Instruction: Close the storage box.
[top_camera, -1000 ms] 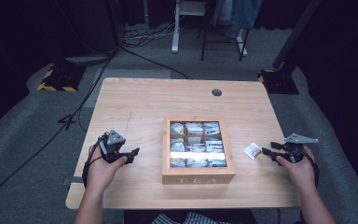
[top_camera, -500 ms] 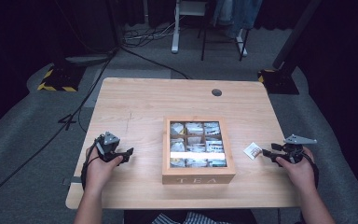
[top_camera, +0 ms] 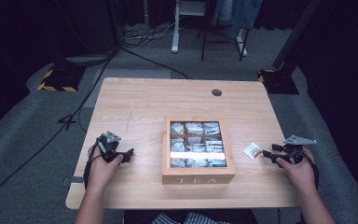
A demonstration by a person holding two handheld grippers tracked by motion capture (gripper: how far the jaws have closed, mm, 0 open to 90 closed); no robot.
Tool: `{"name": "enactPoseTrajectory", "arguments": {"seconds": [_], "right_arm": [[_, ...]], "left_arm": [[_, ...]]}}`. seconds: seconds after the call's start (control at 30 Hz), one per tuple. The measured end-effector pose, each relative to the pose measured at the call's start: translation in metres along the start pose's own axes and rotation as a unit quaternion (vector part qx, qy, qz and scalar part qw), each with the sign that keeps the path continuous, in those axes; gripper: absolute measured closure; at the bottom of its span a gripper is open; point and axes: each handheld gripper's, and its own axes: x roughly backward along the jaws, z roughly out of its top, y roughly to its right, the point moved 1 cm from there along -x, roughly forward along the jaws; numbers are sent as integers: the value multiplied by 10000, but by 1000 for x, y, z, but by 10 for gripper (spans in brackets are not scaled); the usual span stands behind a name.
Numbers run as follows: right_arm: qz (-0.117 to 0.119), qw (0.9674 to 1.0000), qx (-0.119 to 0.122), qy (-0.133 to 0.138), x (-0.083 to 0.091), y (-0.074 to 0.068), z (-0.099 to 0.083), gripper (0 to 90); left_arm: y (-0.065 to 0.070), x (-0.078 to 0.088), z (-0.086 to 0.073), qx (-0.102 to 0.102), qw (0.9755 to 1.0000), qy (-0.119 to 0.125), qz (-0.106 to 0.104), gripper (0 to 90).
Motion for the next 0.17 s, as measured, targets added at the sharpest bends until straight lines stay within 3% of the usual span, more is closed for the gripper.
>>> {"name": "enactPoseTrajectory", "arguments": {"seconds": [0.17], "right_arm": [[-9,10000,-25,35,1,0,1,400]], "left_arm": [[0,0,0,5,10000,6,3,150]]}}
